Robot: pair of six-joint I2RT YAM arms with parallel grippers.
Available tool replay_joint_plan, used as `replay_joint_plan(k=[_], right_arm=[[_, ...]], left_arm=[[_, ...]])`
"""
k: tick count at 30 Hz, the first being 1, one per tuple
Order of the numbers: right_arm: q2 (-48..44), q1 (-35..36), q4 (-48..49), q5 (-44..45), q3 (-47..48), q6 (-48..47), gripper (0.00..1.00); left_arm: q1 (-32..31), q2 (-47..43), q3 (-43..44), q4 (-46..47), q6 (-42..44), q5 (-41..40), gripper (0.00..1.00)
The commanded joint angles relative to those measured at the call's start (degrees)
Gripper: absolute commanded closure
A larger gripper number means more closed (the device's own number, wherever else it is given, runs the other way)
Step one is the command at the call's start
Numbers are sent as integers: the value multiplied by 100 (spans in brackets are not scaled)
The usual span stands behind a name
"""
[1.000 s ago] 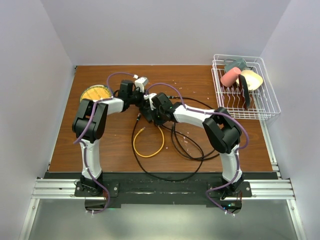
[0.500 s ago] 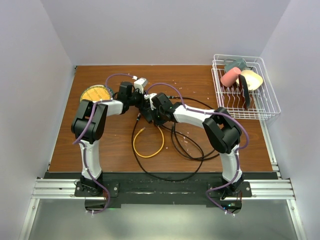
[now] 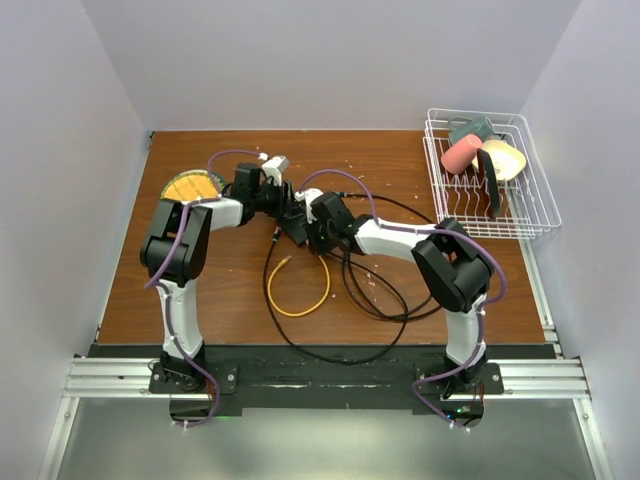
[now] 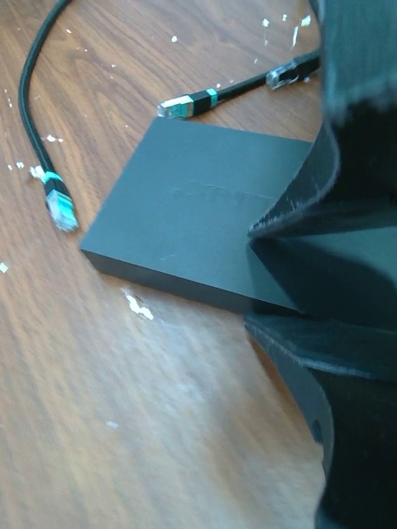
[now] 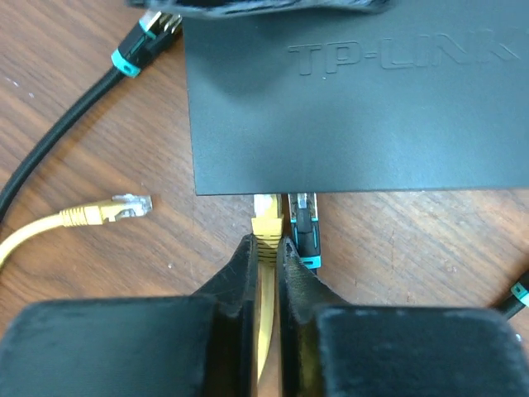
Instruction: Insert the plug into the switch port
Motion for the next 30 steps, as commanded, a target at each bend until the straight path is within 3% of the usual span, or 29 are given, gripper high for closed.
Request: replay_joint_plan(k=[1, 11, 23, 30], right_arm=[[-543, -275, 2563, 710, -65, 68, 84], [-666, -266, 2185, 543, -470, 85, 62], [-1062, -284, 1649, 666, -874, 129, 38], [-1062, -617, 1297, 447, -549, 428, 34]], left_arm=[[214, 185, -376, -2147, -589, 698, 48], [601, 0, 72, -2305, -791, -401, 40], [707, 35, 775, -2560, -739, -736, 40], [707, -307, 793, -2665, -580, -727, 39]])
